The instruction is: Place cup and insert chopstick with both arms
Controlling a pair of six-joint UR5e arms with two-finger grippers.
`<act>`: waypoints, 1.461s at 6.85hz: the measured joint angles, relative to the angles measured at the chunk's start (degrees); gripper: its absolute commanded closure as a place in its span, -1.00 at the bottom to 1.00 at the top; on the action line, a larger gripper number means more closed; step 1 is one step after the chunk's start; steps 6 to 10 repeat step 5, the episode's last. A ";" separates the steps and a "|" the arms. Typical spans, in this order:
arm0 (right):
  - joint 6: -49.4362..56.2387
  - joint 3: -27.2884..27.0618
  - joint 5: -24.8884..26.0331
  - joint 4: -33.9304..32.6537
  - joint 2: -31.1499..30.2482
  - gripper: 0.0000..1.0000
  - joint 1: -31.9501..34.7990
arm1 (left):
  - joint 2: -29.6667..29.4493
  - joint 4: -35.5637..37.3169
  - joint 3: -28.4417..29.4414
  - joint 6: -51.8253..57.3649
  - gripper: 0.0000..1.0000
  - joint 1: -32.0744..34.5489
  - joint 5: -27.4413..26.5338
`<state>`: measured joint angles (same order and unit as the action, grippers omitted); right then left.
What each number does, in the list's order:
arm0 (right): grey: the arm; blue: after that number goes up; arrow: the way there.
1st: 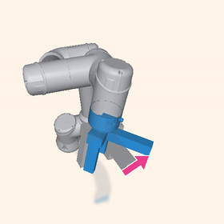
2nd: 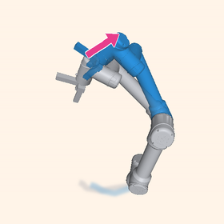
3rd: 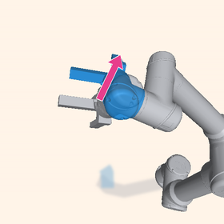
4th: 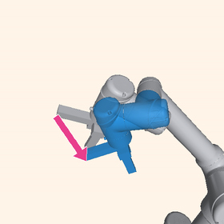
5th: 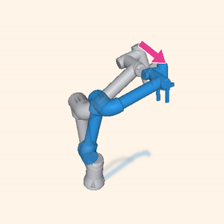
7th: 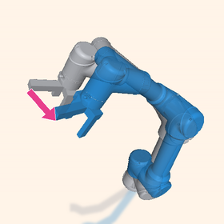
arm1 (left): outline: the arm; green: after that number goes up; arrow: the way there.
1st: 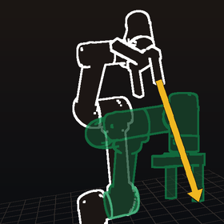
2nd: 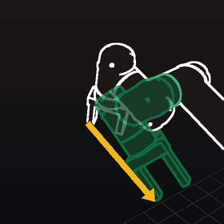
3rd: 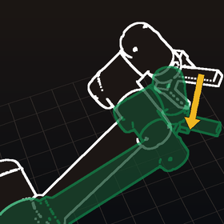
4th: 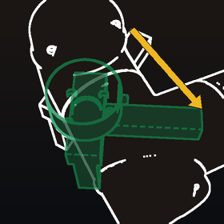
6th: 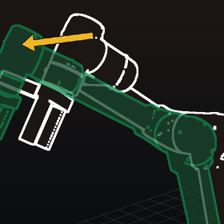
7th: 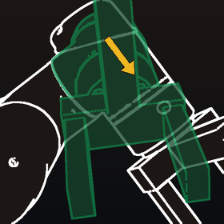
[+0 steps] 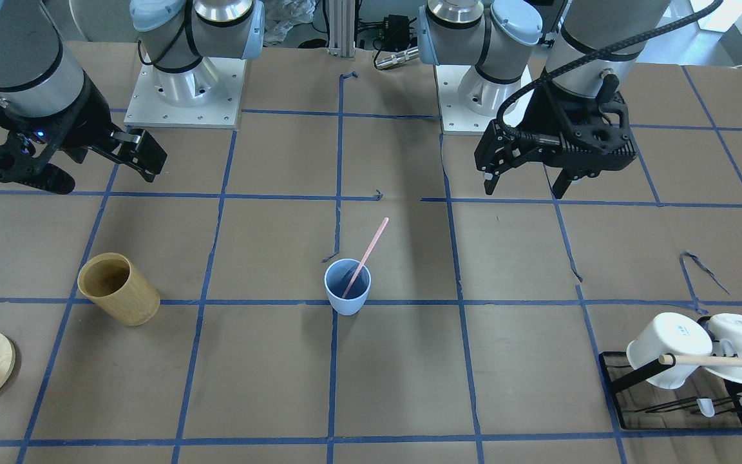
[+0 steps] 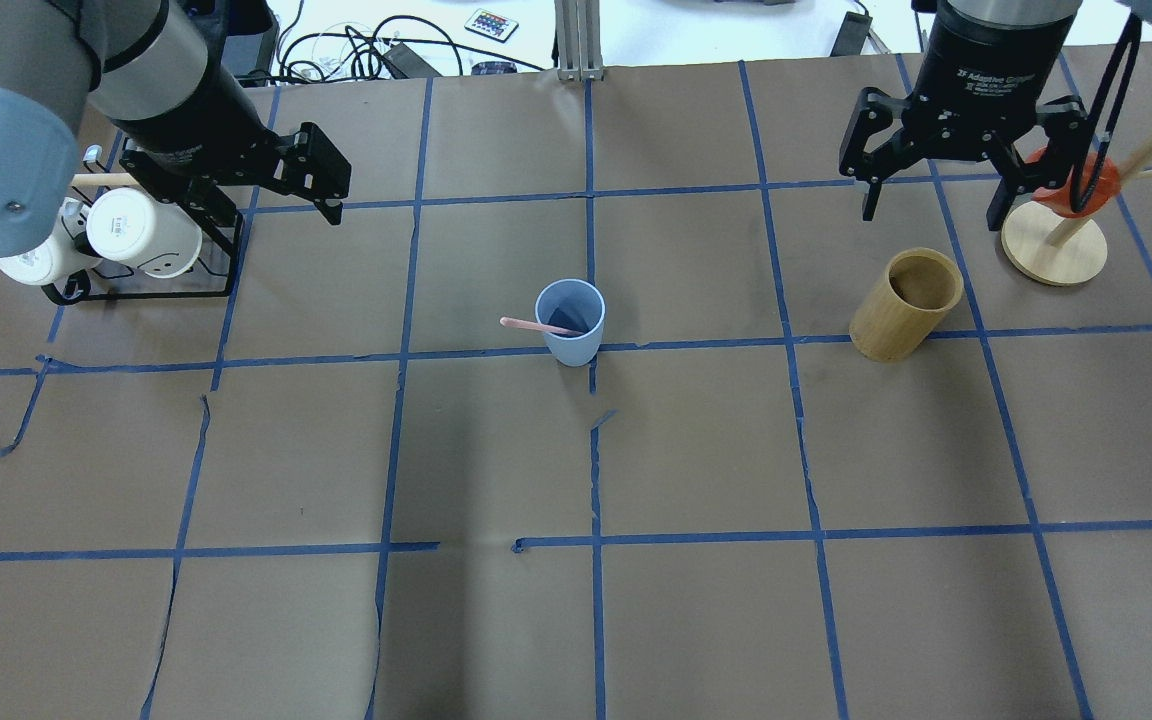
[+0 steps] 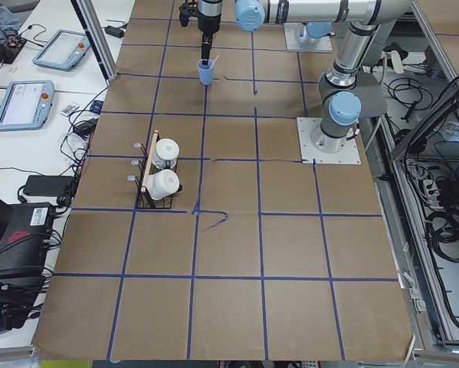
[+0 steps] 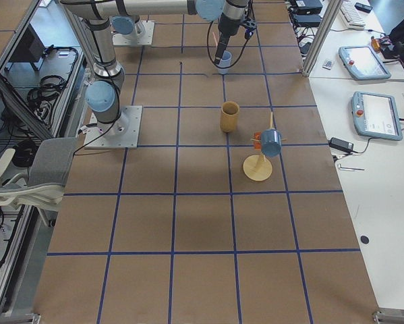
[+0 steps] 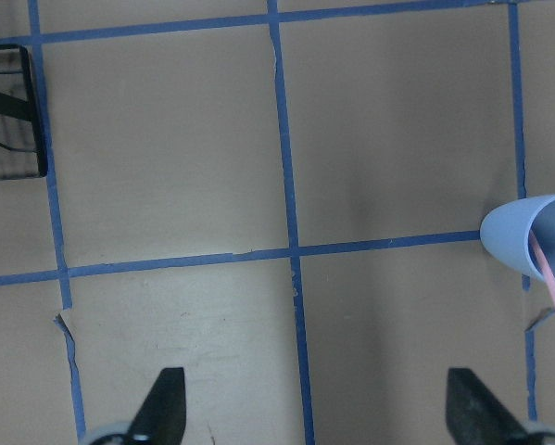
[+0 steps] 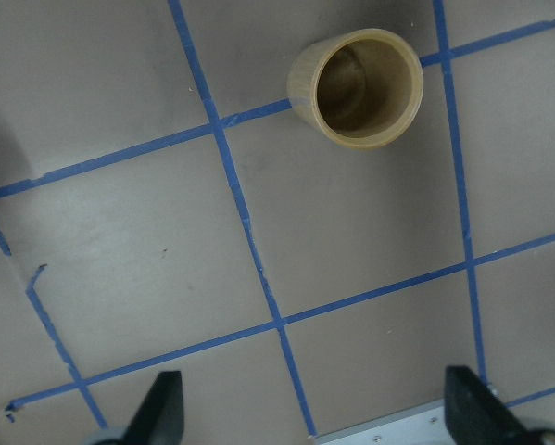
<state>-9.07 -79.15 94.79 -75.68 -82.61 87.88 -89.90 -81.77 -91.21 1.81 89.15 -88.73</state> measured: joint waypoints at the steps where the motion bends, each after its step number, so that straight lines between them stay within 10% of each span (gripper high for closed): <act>1: 4.11 0.13 0.44 -1.22 -0.32 -1.00 0.02 | 0.48 -1.47 0.88 -0.60 -1.00 0.02 -0.02; 10: 7.55 0.11 -4.26 -7.64 -1.70 -1.00 0.10 | 0.72 -6.15 2.32 -4.11 -1.00 -0.02 -0.15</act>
